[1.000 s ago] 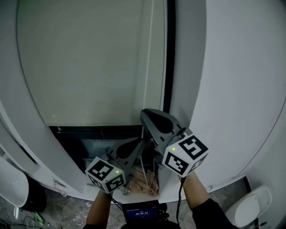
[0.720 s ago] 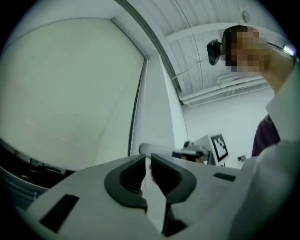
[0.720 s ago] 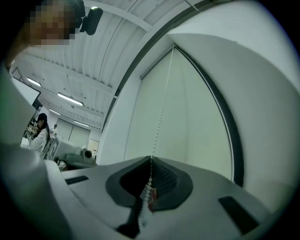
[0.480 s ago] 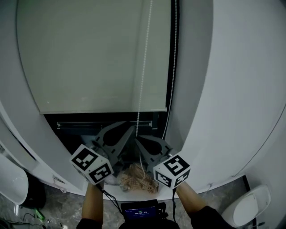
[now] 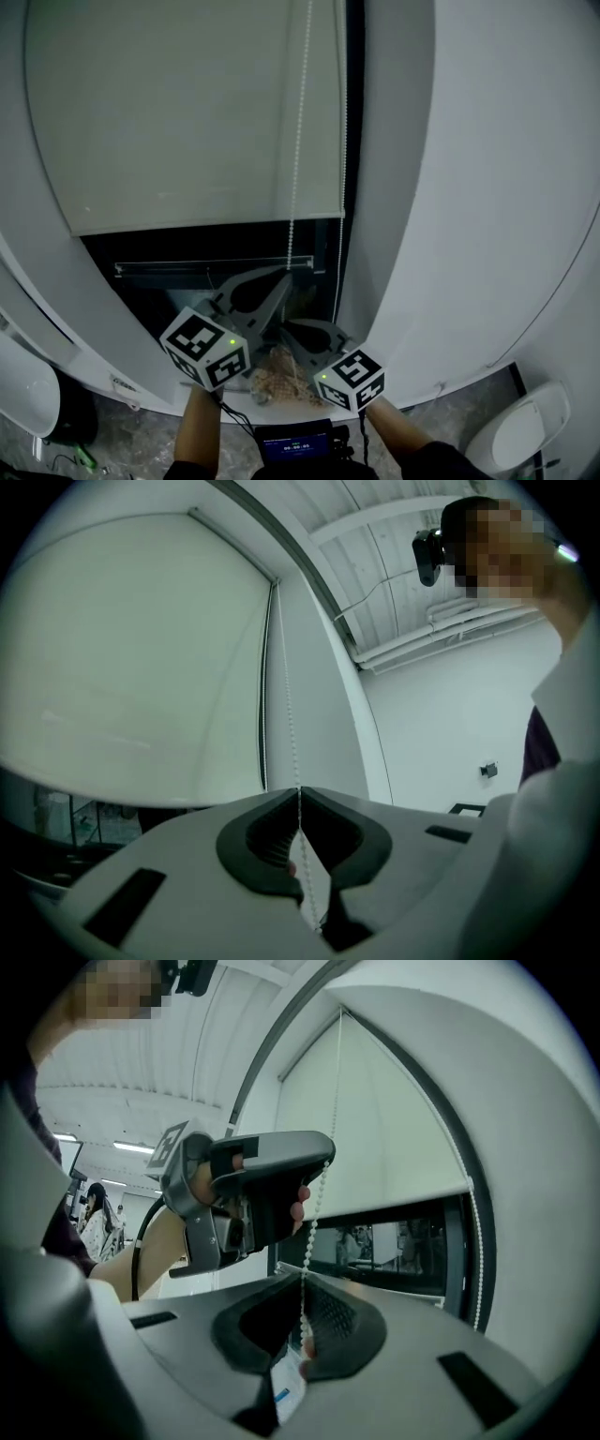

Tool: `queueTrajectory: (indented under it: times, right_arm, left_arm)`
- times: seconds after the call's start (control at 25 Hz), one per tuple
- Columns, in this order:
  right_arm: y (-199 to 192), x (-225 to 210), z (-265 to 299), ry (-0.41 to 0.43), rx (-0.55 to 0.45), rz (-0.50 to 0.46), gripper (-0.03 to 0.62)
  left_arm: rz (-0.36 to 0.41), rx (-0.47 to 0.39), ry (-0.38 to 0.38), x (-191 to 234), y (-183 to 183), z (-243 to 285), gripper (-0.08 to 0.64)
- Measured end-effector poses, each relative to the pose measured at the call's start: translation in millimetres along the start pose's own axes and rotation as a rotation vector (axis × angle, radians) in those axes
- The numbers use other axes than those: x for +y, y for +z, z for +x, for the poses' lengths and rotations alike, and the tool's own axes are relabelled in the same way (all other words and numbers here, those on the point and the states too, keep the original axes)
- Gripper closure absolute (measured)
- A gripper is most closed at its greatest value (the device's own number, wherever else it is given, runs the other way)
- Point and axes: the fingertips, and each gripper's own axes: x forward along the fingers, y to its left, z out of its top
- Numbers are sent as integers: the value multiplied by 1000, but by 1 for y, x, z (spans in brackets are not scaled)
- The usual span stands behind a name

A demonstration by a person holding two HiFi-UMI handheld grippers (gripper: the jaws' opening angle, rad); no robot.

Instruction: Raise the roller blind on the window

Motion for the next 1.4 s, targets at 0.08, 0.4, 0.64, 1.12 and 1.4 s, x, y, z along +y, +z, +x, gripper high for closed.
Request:
queueTrajectory:
  times: [0.08, 0.4, 0.64, 1.12, 1.4]
  right_arm:
    - [-11, 0, -1, -7, 42, -25, 575]
    - [58, -36, -8, -34, -113, 32, 572]
    - [90, -37, 6, -19, -118, -17, 568]
    - [30, -36, 21, -27, -35, 7, 584]
    - [-3, -20, 27, 6, 11, 23, 584]
  left_arm:
    - [-23, 11, 19, 4, -14, -3, 548]
    - [-116, 129, 49, 5, -97, -12, 548]
    - [-167, 195, 54, -4, -140, -18, 549]
    - [-200, 75, 67, 15, -103, -41, 546]
    - [-34, 2, 43, 14, -26, -9, 546]
